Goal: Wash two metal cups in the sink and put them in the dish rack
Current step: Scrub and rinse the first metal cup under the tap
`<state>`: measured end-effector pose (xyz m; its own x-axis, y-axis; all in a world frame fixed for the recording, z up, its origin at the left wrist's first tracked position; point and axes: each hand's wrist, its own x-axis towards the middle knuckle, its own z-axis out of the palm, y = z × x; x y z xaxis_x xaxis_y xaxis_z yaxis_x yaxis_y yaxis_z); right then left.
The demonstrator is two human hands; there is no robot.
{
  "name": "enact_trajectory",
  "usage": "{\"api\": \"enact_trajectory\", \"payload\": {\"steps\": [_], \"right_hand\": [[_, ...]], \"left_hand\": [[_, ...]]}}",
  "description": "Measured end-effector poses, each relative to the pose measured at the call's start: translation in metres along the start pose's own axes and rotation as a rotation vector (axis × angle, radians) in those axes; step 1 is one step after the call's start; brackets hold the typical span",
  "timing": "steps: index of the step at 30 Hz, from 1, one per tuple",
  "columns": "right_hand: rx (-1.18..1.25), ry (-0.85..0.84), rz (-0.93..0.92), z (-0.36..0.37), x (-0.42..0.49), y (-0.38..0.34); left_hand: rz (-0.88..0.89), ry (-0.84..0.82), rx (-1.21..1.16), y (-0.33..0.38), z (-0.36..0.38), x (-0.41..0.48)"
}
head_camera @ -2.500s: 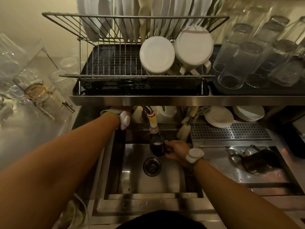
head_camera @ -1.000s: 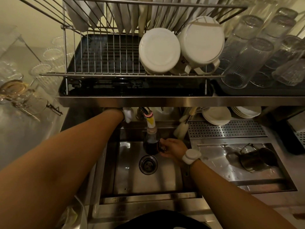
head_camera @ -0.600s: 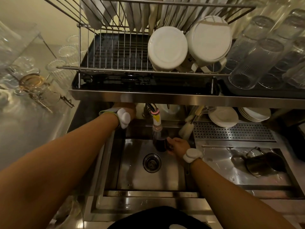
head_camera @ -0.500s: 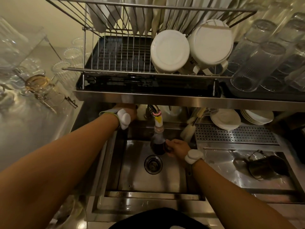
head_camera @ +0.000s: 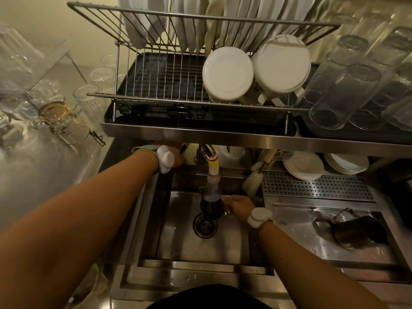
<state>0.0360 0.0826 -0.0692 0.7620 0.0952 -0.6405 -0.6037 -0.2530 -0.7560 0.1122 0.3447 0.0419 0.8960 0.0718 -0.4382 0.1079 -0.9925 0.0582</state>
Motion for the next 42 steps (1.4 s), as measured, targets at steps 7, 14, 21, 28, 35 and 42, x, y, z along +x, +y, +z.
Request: {"api": "enact_trajectory", "payload": {"steps": [7, 14, 21, 28, 35, 42], "right_hand": [[-0.083, -0.007, -0.030, 0.006, -0.003, -0.004], [-0.074, -0.013, -0.064, 0.007, -0.009, -0.003], [-0.076, 0.001, -0.044, 0.005, -0.014, -0.007], [-0.150, 0.020, -0.015, 0.008, -0.012, -0.009], [-0.205, 0.023, -0.036, 0.009, -0.015, -0.012], [-0.292, 0.040, -0.065, 0.007, -0.012, -0.010]], "left_hand": [[0.028, 0.011, -0.033, 0.000, 0.004, 0.000], [0.042, 0.058, -0.006, -0.001, 0.006, 0.007], [0.008, 0.020, 0.030, 0.001, 0.007, 0.007], [0.017, -0.015, 0.041, 0.003, 0.006, 0.002], [0.020, 0.010, 0.005, -0.001, 0.006, 0.004], [0.020, 0.016, 0.029, -0.003, 0.007, 0.005]]}}
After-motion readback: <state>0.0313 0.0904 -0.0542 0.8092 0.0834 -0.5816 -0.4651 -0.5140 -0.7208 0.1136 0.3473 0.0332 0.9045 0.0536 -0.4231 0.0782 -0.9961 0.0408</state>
